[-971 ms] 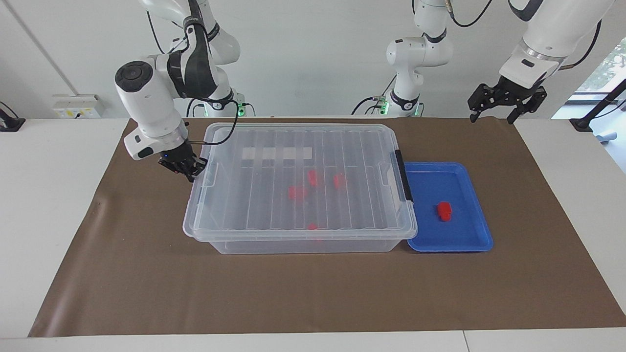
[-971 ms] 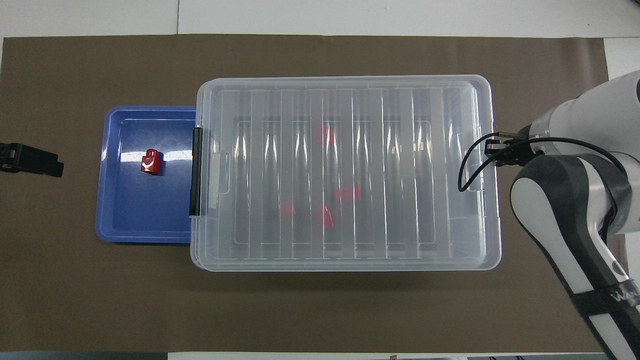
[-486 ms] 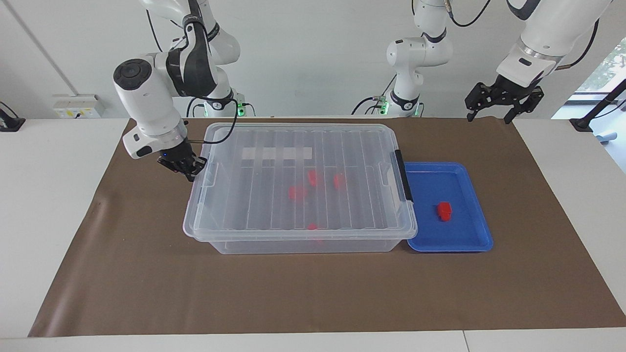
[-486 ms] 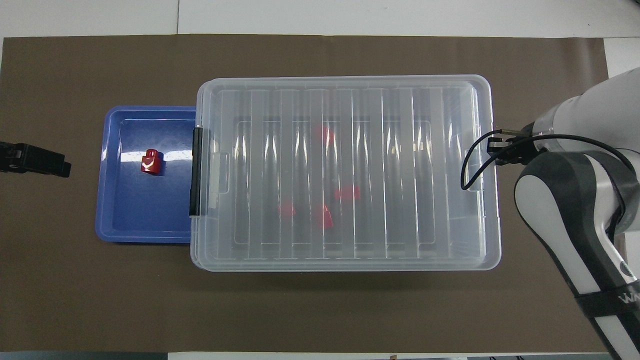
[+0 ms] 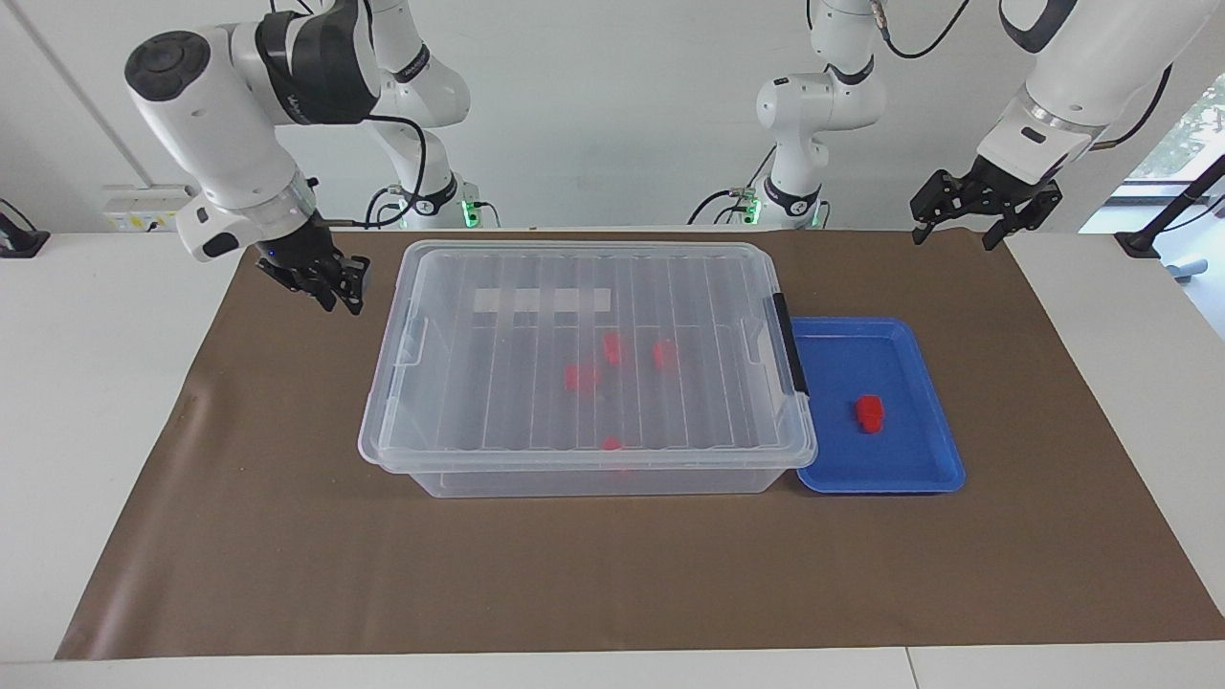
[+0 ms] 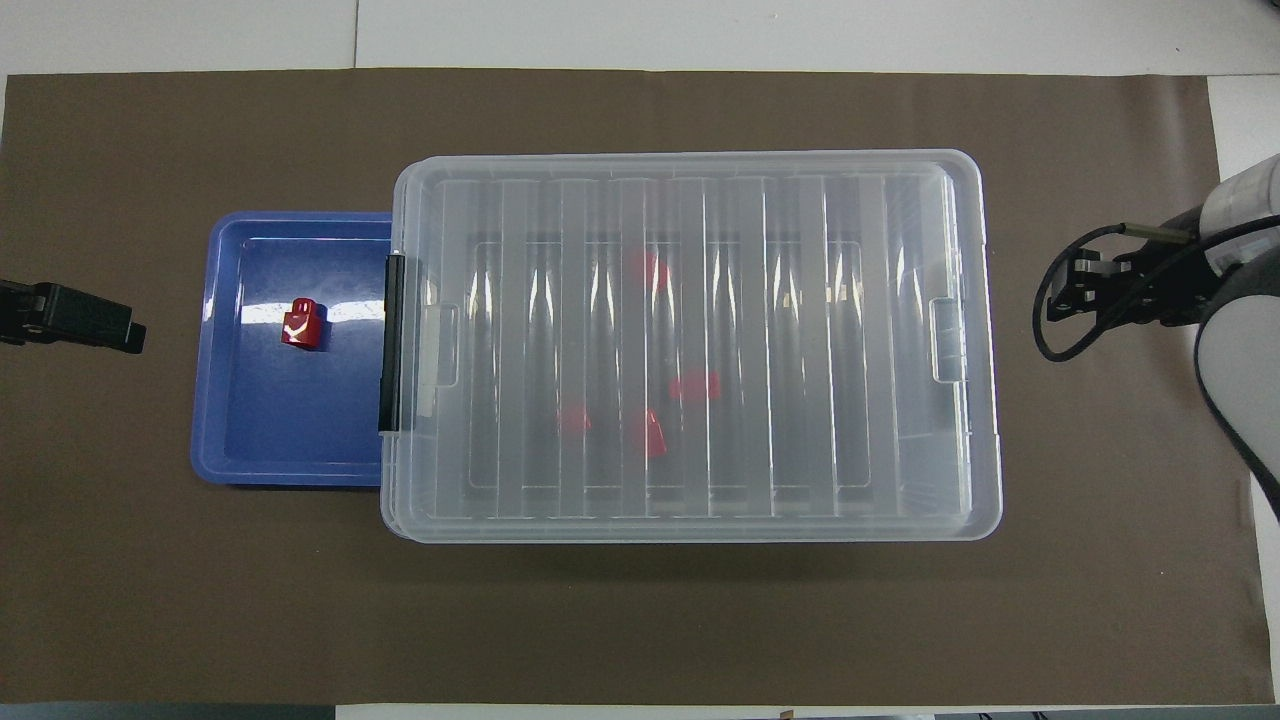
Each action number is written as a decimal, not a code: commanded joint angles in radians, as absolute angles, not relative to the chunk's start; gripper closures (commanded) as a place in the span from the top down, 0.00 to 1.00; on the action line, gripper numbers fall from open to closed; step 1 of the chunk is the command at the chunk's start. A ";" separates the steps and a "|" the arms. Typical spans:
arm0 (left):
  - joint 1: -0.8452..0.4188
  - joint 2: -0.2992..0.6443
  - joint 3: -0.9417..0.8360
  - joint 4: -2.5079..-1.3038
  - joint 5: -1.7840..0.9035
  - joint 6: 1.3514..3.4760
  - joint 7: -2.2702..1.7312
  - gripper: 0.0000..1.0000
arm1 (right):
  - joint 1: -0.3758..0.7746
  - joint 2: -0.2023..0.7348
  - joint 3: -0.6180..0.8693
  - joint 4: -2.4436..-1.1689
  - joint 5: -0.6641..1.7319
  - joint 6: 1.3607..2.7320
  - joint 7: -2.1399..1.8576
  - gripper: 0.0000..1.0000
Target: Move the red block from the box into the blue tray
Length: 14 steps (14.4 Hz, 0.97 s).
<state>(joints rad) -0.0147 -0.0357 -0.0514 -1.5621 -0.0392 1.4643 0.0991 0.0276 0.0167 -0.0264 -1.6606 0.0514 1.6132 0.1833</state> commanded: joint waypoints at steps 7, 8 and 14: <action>-0.035 -0.046 -0.037 -1.578 -0.051 1.451 0.126 1.00 | -0.015 0.003 -0.020 -1.580 -0.008 1.528 0.137 1.00; -0.035 -0.046 -0.037 -1.582 -0.051 1.454 0.126 1.00 | -0.012 -0.001 -0.031 -1.594 -0.003 1.545 0.133 1.00; -0.035 -0.049 -0.041 -1.589 -0.029 1.486 0.123 1.00 | -0.023 -0.009 -0.048 -1.609 0.008 1.558 0.067 1.00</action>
